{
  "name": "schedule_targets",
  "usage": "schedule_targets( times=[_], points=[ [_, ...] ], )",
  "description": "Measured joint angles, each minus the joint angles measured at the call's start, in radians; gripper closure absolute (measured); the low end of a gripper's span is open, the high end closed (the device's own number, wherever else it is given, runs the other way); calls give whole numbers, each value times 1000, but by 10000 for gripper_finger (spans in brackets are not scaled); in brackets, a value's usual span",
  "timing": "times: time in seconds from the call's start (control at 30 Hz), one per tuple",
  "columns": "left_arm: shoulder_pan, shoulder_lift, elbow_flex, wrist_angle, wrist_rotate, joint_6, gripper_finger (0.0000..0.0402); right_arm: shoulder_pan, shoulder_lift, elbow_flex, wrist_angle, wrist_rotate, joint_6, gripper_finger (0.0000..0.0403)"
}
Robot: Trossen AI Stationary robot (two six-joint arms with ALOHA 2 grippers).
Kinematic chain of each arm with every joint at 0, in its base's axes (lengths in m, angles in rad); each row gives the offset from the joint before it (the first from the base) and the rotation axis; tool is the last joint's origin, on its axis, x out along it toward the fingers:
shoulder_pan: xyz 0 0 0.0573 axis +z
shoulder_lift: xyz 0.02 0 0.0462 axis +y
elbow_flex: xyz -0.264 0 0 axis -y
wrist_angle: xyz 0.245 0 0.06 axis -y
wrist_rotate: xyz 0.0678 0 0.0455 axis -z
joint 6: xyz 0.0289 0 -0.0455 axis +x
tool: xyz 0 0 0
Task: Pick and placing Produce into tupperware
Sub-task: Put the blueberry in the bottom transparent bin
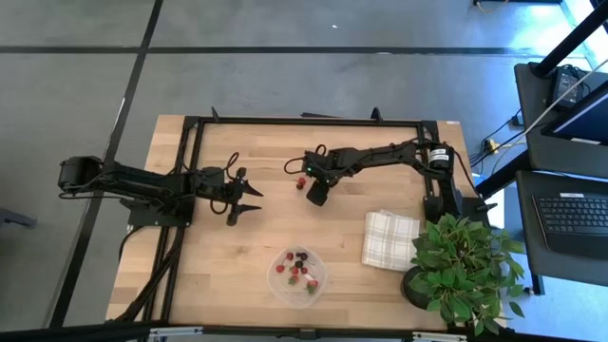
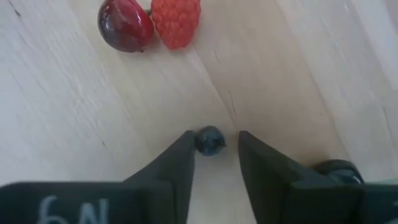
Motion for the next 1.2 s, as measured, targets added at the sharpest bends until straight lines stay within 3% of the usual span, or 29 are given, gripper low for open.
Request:
schedule_targets(
  times=[0.37, 0.8, 1.2],
  points=[
    [0, 0, 0, 0, 0, 0, 217, 1, 0, 0, 12, -5, -30, 347],
    [0, 0, 0, 0, 0, 0, 217, 29, -34, 6, -10, -9, -49, 348],
    [0, 0, 0, 1, 0, 0, 217, 239, -54, 227, -139, -49, 2, 350]
  ],
)
